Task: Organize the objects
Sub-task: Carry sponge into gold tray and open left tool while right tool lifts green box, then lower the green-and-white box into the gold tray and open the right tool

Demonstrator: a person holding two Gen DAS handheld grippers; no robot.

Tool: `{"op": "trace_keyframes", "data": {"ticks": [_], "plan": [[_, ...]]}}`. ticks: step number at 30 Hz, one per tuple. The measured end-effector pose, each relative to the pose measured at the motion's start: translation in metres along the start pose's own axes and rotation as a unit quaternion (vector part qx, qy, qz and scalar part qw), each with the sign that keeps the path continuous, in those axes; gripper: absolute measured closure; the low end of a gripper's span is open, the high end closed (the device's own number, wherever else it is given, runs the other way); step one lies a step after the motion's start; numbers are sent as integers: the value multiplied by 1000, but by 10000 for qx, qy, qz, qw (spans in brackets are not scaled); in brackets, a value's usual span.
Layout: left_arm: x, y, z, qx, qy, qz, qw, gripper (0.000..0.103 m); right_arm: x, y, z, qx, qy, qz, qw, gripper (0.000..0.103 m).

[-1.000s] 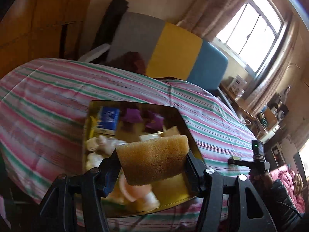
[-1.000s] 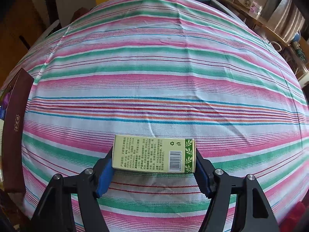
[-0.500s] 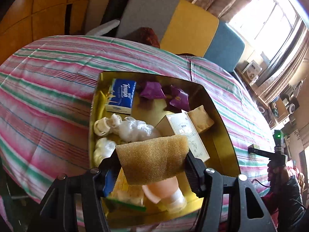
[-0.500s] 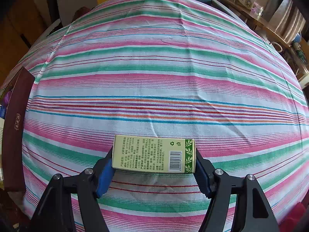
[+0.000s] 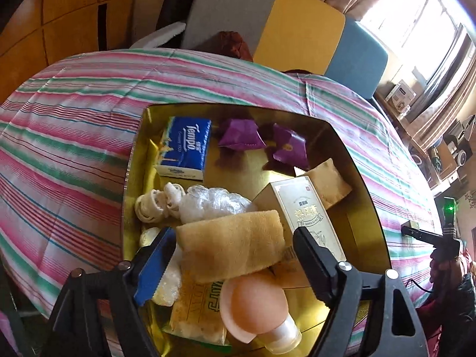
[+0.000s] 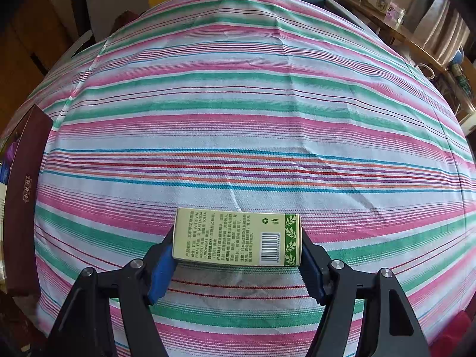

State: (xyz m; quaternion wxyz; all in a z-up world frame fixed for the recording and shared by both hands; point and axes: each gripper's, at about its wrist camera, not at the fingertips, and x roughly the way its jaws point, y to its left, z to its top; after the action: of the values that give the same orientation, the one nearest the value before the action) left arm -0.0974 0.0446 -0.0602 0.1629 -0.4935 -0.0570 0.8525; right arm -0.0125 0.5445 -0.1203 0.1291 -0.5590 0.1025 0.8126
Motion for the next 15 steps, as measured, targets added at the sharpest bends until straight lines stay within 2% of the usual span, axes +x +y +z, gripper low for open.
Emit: {"op": "trace_keyframes", "data": {"ticks": [10,13,15], "plan": [[-44,20,-18,-275,-487,272,9981,20,-7,3,0,-10,-213,-127,9997,31],[-54,21,-24,-254,-606,296,9974,20,-37,19,4,-157,-591,119,9981,31],[-58,21,-26,-240,-652,254,9973,20,-67,49,5,-631,-921,432,9928,31]]}}
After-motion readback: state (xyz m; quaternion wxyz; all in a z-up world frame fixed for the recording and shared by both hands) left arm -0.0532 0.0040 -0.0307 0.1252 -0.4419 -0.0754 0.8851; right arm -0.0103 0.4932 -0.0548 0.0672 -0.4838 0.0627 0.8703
